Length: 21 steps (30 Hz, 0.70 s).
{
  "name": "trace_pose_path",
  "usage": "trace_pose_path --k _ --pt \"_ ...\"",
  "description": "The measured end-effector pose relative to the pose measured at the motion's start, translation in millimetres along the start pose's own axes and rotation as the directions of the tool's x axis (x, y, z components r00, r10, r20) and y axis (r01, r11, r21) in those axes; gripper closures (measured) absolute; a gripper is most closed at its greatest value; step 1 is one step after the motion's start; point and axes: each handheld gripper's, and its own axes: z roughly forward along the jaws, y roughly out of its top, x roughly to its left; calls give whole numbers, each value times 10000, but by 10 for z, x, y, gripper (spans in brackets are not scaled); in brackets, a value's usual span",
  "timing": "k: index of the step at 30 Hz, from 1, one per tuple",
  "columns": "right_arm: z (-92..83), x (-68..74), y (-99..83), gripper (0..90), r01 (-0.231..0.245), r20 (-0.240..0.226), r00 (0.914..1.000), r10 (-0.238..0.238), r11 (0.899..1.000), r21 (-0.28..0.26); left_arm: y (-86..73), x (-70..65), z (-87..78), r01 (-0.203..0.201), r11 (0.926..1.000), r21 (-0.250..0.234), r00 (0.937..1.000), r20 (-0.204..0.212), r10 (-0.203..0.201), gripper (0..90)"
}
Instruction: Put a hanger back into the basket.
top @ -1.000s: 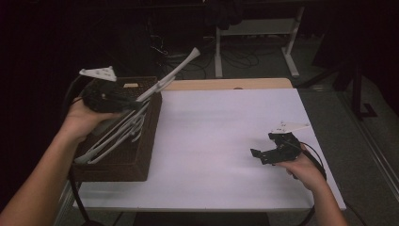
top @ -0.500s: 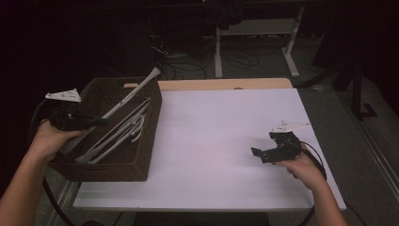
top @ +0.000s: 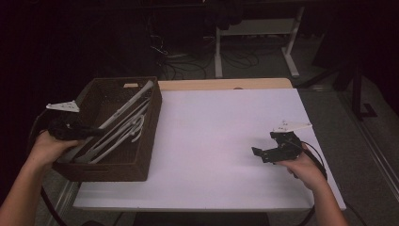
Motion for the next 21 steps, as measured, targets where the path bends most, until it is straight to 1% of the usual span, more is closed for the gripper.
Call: trace_pose_path --k 1,2,4,6,7,8,9,10,11,12,13,15,18,21 --pt "0 -2 0 46 0 5 10000 0 10000 0 -20 -2 18 40 10000 -50 9999 118 -40 823" --pt "1 -1 1 47 -9 12 10000 9 10000 10 -34 -8 36 38 9999 -97 9999 148 -37 823" --pt "5 0 2 47 13 -11 10000 -12 10000 21 -44 -17 85 -89 10000 -29 9998 -175 89 821" --pt "10 3 5 47 34 -10 10000 -34 10000 28 -61 -5 162 -73 9999 114 9987 -498 79 807" --pt "12 6 8 47 43 -19 10000 -43 10000 28 -54 7 184 15 9997 225 9981 -623 -1 775" --pt "10 10 11 47 61 -25 10000 -61 10000 21 -54 10 186 94 10000 15 9964 -837 -93 657" --pt "4 13 15 47 85 -15 10000 -85 10000 24 -52 20 178 239 9996 -164 9960 -858 -252 563" --pt "-1 17 20 47 77 -28 10000 -77 10000 -9 -52 32 167 333 9989 -316 9961 -810 -358 524" --pt "-7 19 24 47 76 -31 10000 -76 10000 -38 -52 38 156 414 9982 -428 9954 -852 -450 463" --pt "-14 18 29 47 58 -36 10000 -58 10000 -58 -51 41 139 449 9977 -501 9953 -830 -490 429" --pt "-21 15 34 48 61 -42 10000 -61 9999 -91 -50 39 118 455 9969 -647 9961 -732 -502 419" --pt "-36 13 49 49 26 -65 10000 -27 9999 -143 -39 17 74 528 9934 -1021 9971 -500 -582 374" --pt "-63 22 83 51 64 -108 9999 -67 9997 -231 5 -53 10 558 9839 -1700 9983 -95 -583 322" --pt "-106 43 142 51 105 -194 9997 -113 9993 -372 78 -161 -17 455 9740 -2218 9988 275 -403 291"
